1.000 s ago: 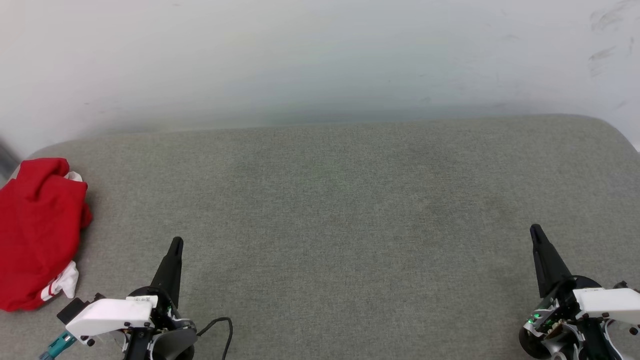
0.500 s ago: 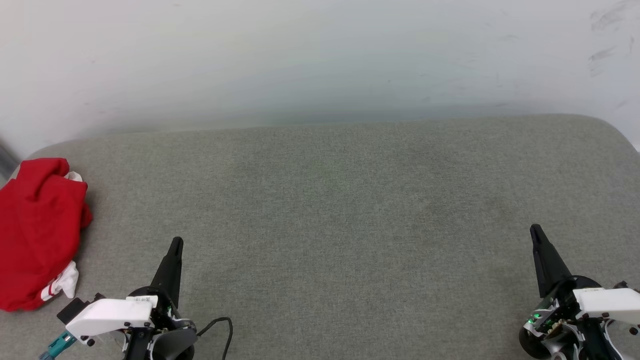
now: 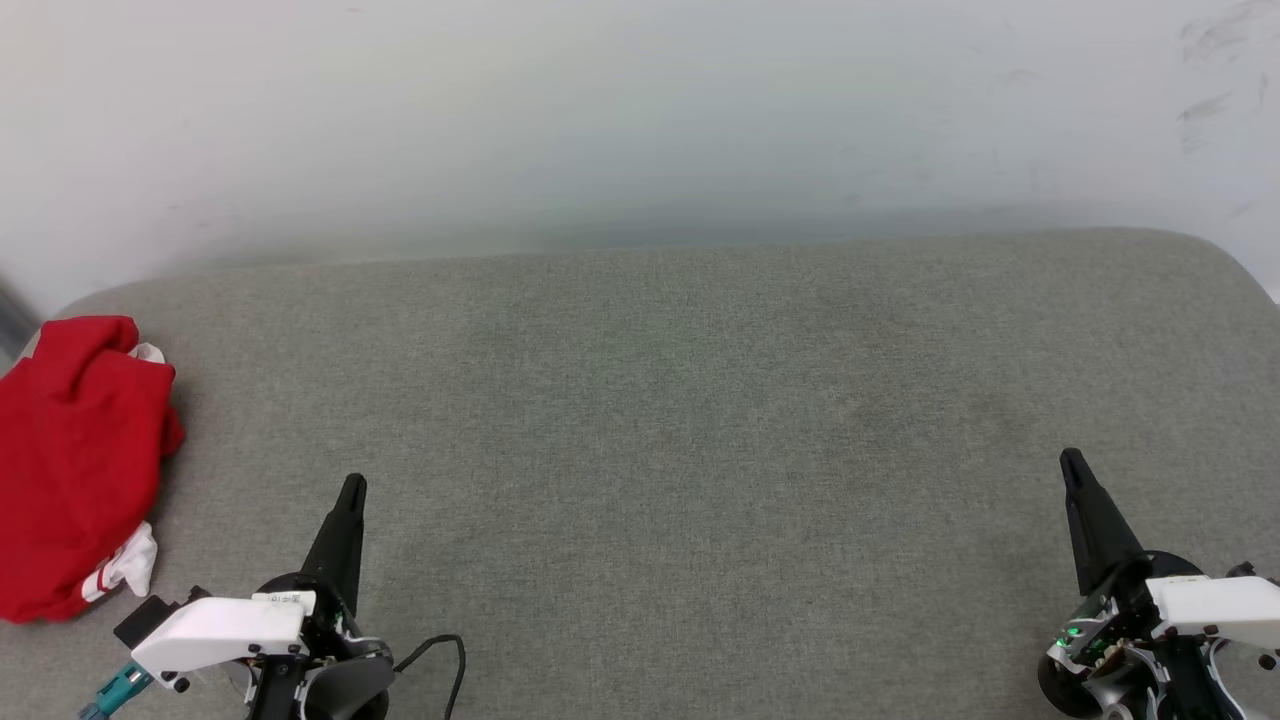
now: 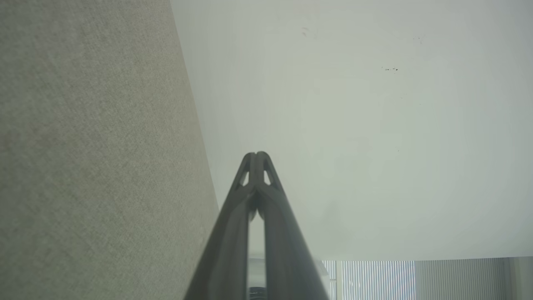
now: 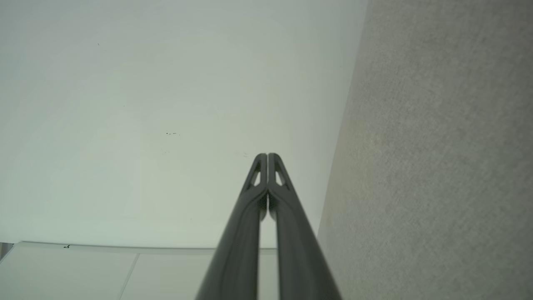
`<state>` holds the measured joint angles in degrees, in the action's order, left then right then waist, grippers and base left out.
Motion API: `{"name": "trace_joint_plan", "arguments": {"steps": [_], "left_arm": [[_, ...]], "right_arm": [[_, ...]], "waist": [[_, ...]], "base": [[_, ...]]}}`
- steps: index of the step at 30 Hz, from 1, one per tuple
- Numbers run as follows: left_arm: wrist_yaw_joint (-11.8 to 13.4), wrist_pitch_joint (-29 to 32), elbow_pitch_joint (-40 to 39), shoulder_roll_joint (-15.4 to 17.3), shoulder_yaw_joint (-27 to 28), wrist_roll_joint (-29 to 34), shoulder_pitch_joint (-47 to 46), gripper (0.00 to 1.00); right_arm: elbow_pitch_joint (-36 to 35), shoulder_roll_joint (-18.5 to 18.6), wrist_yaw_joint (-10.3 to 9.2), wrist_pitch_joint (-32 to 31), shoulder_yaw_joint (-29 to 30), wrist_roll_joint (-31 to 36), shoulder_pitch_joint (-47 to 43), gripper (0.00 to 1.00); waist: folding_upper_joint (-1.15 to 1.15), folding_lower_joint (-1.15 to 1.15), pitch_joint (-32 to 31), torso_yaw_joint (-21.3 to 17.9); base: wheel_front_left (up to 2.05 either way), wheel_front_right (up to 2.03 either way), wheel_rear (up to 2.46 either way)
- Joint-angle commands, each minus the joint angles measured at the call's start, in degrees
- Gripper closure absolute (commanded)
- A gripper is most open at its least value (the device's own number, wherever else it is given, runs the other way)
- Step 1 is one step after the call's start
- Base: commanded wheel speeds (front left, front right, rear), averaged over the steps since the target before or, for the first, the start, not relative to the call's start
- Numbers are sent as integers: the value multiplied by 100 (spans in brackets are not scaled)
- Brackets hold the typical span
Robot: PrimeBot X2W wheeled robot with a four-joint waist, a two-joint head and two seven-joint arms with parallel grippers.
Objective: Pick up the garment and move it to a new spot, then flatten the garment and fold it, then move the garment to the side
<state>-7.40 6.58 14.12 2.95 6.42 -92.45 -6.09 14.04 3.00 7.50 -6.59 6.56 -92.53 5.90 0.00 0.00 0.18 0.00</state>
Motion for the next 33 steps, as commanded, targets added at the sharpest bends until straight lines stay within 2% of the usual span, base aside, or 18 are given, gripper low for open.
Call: {"name": "trace_joint_plan", "arguments": {"steps": [1, 19, 20, 24, 33], "left_arm": [[-17, 11, 0, -10, 22, 12, -36, 100], [-17, 10, 0, -10, 20, 11, -36, 100], [0, -2, 0, 0, 0, 0, 0, 0], [6, -19, 145, -17, -27, 6, 138, 0], [4, -283, -16, -16, 25, 142, 268, 0]], "right_arm": [[5, -20, -2, -8, 1, 29, 62, 100], [4, -20, -2, -6, 0, 28, 62, 100], [0, 0, 0, 0, 0, 0, 0, 0], [146, -3, -1, 16, -17, 5, -142, 0], [-2, -4, -1, 281, -121, 227, -236, 0]], "waist": [[0, 0, 0, 0], [0, 0, 0, 0], [0, 0, 0, 0], [0, 0, 2, 0], [0, 0, 6, -4]], "base": [[0, 0, 0], [0, 0, 0], [0, 0, 0], [0, 0, 0], [0, 0, 0]]}}
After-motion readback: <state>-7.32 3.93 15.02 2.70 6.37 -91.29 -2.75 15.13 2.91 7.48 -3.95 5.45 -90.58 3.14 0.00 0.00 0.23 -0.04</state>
